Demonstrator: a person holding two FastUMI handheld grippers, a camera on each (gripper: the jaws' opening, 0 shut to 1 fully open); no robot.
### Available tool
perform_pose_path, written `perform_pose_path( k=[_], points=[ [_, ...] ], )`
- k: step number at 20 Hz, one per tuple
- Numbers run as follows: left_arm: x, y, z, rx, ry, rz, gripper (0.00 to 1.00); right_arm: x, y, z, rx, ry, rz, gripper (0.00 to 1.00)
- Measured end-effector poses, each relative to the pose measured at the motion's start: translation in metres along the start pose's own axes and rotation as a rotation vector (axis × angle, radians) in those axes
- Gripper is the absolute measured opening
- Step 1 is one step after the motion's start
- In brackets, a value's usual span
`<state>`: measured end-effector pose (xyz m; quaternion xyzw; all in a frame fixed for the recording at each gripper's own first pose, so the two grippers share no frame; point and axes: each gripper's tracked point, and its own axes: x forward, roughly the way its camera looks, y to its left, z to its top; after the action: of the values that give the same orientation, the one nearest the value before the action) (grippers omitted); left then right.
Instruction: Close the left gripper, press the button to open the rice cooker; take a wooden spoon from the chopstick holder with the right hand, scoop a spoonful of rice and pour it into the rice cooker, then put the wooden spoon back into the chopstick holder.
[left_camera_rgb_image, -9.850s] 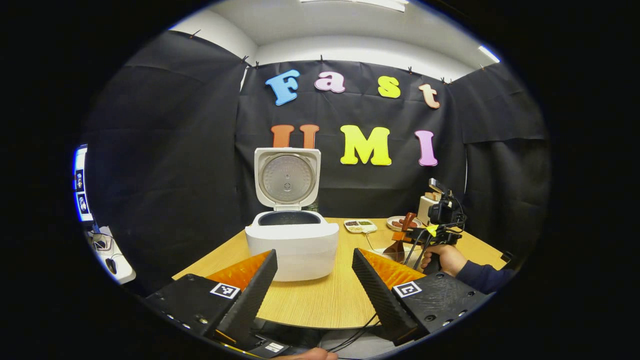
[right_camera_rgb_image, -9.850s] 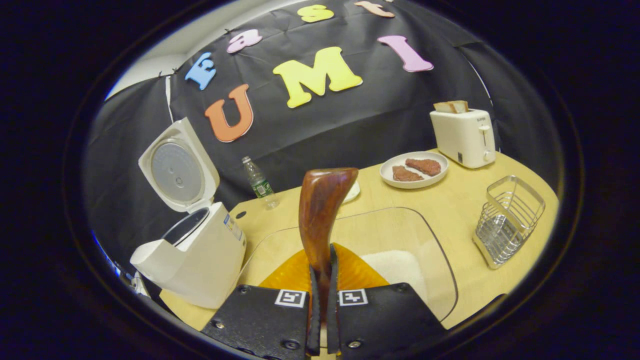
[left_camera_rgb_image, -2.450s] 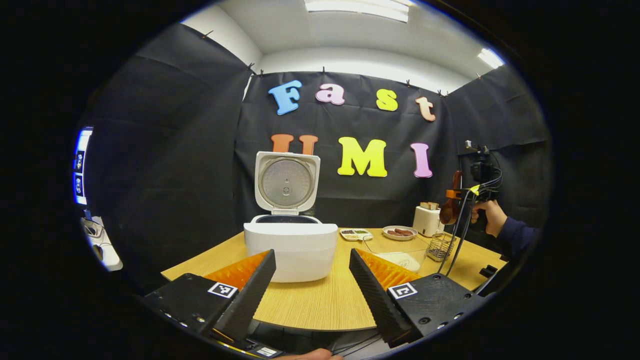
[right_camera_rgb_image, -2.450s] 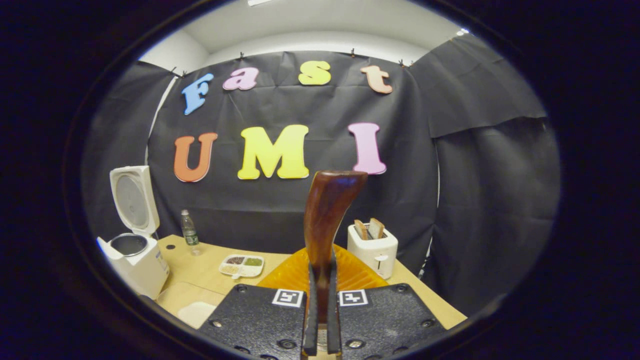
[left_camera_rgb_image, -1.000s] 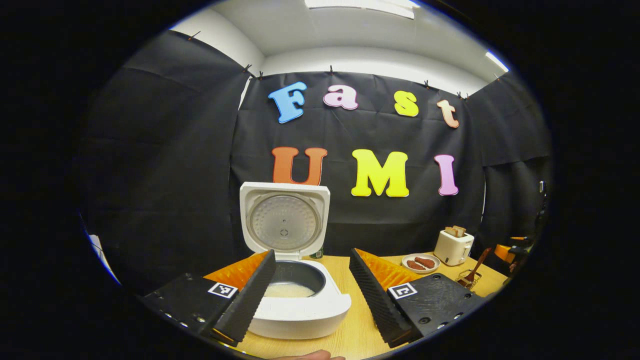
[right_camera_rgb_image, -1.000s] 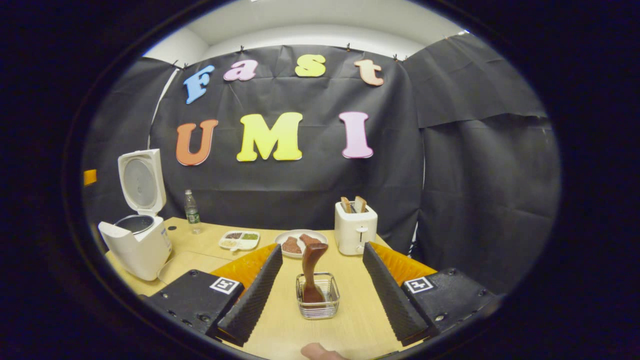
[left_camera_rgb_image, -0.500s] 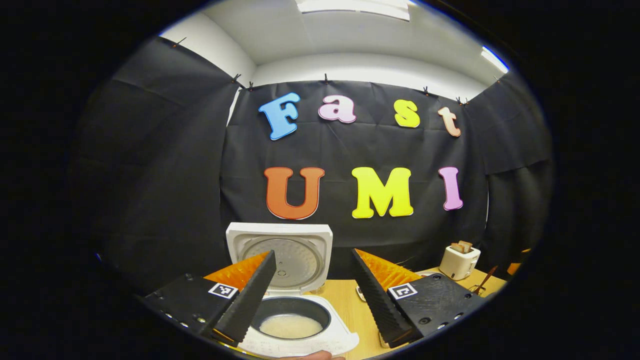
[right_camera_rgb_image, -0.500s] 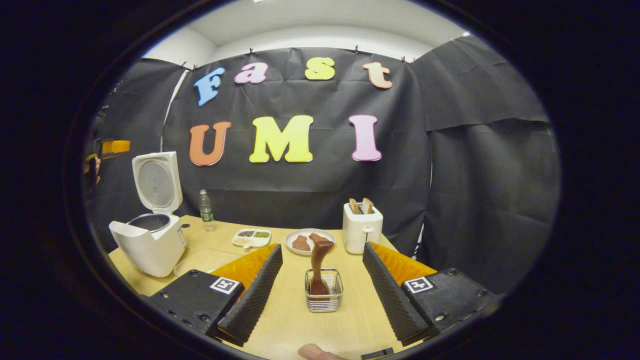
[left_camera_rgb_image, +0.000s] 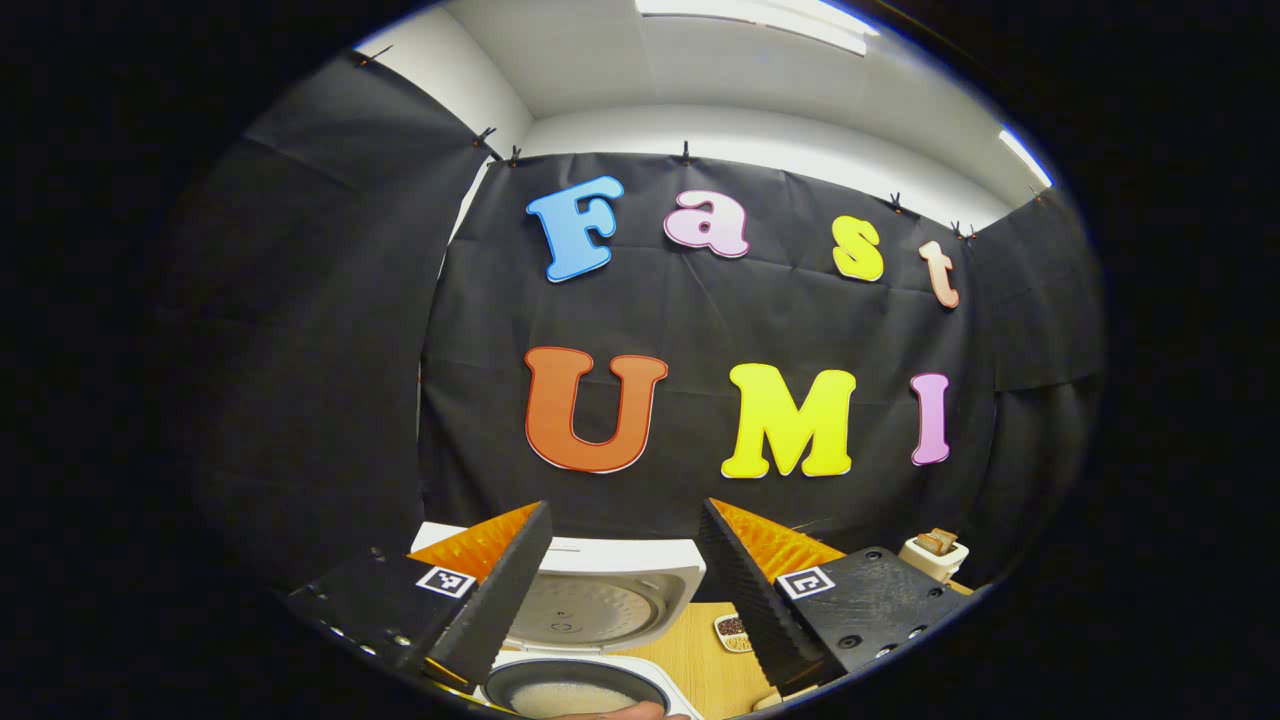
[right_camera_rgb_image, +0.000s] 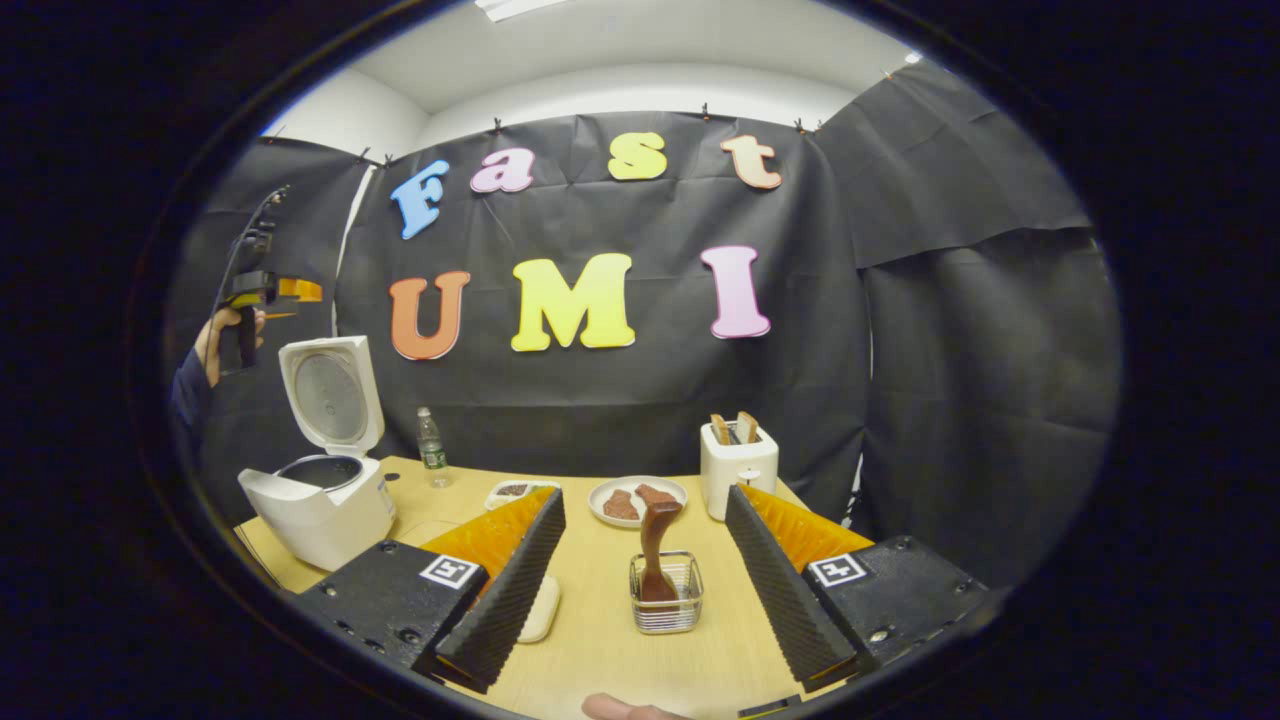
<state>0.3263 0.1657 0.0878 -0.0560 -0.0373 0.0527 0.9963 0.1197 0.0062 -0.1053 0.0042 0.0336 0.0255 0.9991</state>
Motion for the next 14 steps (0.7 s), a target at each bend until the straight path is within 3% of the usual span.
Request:
perform_pose_path(
  k=[3,5,10,14],
  points=[
    [0.034,0.027,-0.011,0.073,0.025,0.075,0.94,-0.002,0.002,-0.002,-0.003,-0.007,0.013,1.00],
    [0.053,0.031,-0.013,0.083,0.035,0.079,0.94,-0.004,-0.001,-0.001,-0.014,-0.013,-0.001,1.00],
    [0.094,0.037,-0.028,-0.018,0.069,0.089,0.94,-0.006,0.004,-0.003,-0.025,-0.020,-0.002,1.00],
    [0.112,0.052,-0.054,-0.035,0.140,0.130,0.94,-0.009,0.003,-0.001,0.002,-0.051,-0.014,1.00]
  ],
)
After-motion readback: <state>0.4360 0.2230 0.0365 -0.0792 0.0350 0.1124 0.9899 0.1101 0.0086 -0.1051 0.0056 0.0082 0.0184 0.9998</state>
